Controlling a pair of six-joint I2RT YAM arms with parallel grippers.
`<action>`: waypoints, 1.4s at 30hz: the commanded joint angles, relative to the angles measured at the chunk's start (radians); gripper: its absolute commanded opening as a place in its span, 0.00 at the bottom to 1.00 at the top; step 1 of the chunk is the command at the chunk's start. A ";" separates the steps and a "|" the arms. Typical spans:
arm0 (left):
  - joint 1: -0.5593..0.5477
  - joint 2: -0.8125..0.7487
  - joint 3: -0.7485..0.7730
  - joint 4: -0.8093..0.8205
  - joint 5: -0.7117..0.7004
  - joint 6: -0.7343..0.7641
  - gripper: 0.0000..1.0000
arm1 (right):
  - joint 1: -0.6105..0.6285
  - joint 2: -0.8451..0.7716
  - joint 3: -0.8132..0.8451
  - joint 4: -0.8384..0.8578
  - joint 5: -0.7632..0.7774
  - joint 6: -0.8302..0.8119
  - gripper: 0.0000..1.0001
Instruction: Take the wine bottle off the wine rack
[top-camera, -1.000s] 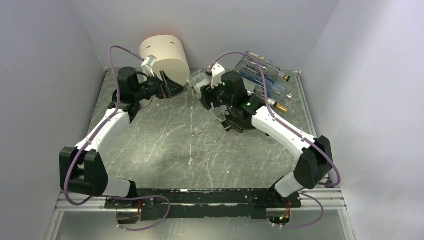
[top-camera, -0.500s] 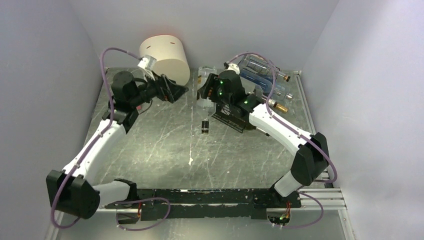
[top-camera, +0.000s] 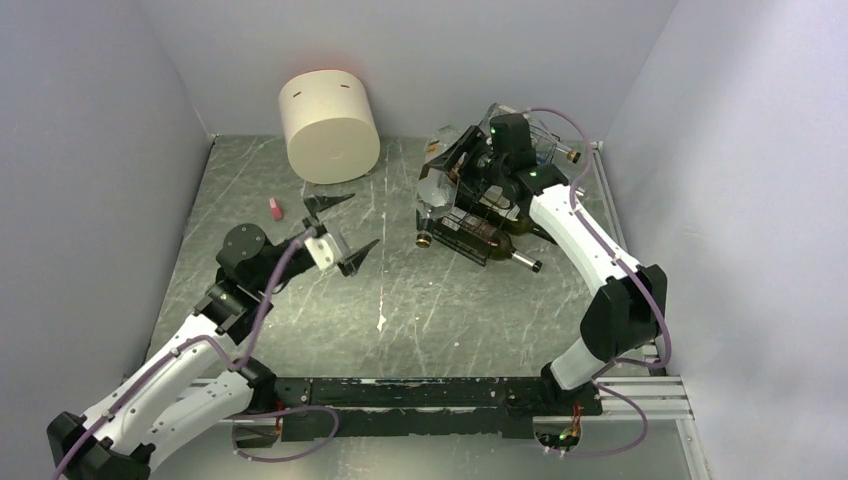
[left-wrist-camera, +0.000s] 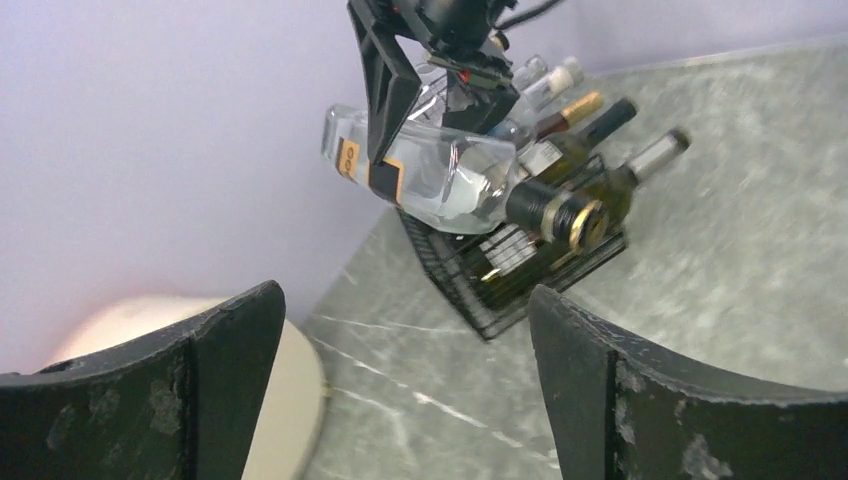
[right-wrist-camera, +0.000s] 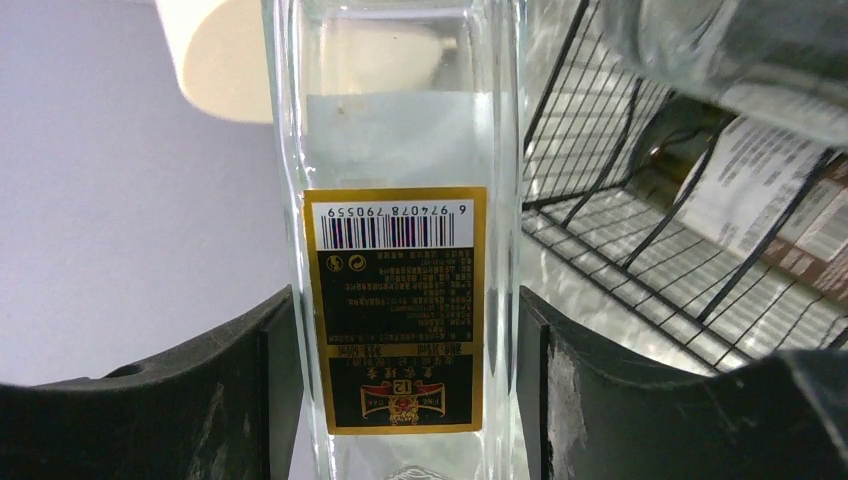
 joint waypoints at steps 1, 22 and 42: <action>-0.063 -0.026 -0.090 0.074 0.050 0.398 0.93 | -0.016 -0.006 0.098 0.064 -0.268 0.076 0.00; -0.397 0.297 -0.041 0.363 -0.220 0.820 0.71 | -0.017 -0.035 0.032 0.102 -0.483 0.142 0.00; -0.397 0.359 0.029 0.368 -0.167 0.887 0.61 | 0.018 -0.079 -0.033 0.131 -0.495 0.175 0.00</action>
